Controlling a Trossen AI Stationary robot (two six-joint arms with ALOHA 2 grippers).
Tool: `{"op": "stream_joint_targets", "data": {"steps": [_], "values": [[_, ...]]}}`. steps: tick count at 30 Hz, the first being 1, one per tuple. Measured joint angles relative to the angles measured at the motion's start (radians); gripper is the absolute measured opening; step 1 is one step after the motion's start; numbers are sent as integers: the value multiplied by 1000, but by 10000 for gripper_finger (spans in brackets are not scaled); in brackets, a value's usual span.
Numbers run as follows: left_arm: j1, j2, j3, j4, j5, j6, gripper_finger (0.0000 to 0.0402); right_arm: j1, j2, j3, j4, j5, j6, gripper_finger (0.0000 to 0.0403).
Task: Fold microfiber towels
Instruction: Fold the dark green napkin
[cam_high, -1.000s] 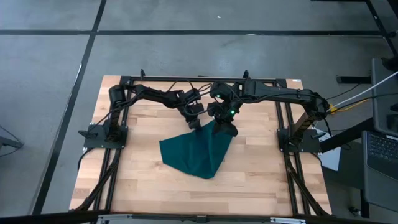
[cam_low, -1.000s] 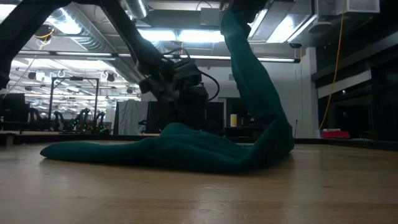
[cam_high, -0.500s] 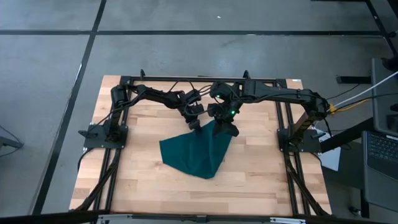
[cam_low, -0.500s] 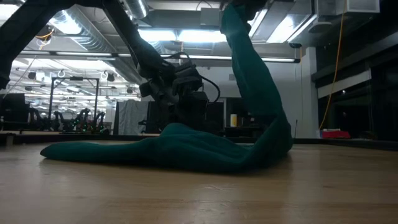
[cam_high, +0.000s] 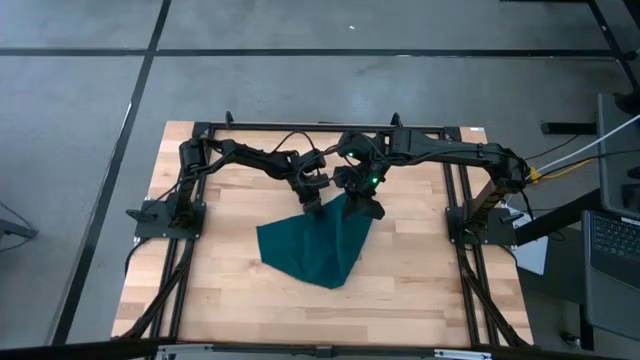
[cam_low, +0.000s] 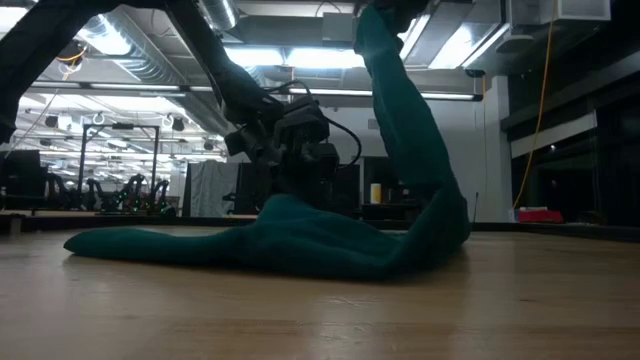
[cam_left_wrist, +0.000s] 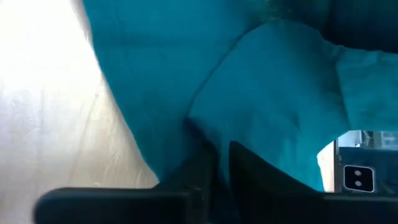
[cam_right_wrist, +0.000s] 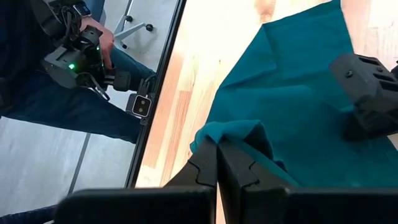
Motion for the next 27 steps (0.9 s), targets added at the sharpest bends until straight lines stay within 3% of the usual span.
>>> {"op": "stream_joint_targets", "data": {"steps": [3,8,16,24,27], "values": [[-1,-1,0,2,-31,-8,8,0,0,0,0,0,0,0],[0,7,47,-21,-22,-17,3,0,0,0,0,0,7,0],[23,3,265,-81,-4,3,3,-12,0,10,16,33,42,0],[96,1,523,-347,-25,132,2,-79,-1,141,-13,77,46,0],[130,-6,598,-493,-71,214,2,-115,-1,211,-105,152,45,0]]}}
